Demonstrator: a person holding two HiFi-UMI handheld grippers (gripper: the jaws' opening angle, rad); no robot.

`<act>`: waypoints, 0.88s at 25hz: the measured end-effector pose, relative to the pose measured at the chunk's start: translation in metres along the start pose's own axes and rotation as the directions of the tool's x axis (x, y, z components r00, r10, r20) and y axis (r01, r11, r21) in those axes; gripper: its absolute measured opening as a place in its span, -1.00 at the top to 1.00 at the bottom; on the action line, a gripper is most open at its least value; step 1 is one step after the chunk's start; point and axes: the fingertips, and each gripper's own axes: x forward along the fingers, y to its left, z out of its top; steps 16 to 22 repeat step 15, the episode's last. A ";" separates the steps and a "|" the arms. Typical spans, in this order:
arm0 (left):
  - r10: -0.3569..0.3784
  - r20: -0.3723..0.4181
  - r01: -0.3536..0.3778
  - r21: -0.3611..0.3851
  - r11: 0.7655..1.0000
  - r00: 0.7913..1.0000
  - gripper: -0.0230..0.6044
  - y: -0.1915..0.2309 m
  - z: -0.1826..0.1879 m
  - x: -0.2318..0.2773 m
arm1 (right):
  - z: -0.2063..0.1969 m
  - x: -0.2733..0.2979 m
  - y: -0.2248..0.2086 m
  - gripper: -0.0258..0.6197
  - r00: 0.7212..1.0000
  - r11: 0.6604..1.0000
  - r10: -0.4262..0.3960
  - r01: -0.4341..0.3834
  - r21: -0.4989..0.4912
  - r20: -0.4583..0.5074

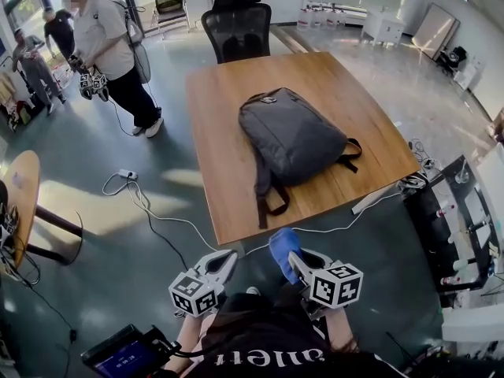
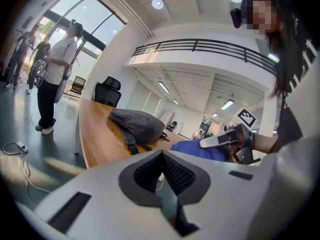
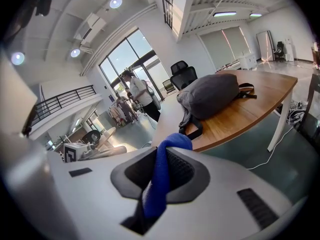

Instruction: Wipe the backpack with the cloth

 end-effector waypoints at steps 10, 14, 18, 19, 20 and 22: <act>0.038 0.003 -0.038 -0.012 0.999 0.999 0.93 0.009 -0.008 -0.006 | -0.002 0.014 0.006 0.73 0.999 0.999 0.036 -0.037 -0.026 -0.032; 0.048 0.001 -0.048 -0.013 0.999 0.999 0.93 0.016 -0.010 -0.009 | -0.004 0.020 0.009 0.73 0.998 0.999 0.042 -0.043 -0.030 -0.040; 0.050 0.000 -0.050 -0.013 0.999 0.999 0.93 0.017 -0.009 -0.011 | -0.003 0.021 0.011 0.73 0.998 0.999 0.043 -0.045 -0.031 -0.042; 0.050 0.000 -0.050 -0.013 0.999 0.999 0.93 0.017 -0.009 -0.011 | -0.003 0.021 0.011 0.73 0.998 0.999 0.043 -0.045 -0.031 -0.042; 0.050 0.000 -0.050 -0.013 0.999 0.999 0.93 0.017 -0.009 -0.011 | -0.003 0.021 0.011 0.73 0.998 0.999 0.043 -0.045 -0.031 -0.042; 0.050 0.000 -0.050 -0.013 0.999 0.999 0.93 0.017 -0.009 -0.011 | -0.003 0.021 0.011 0.73 0.998 0.999 0.043 -0.045 -0.031 -0.042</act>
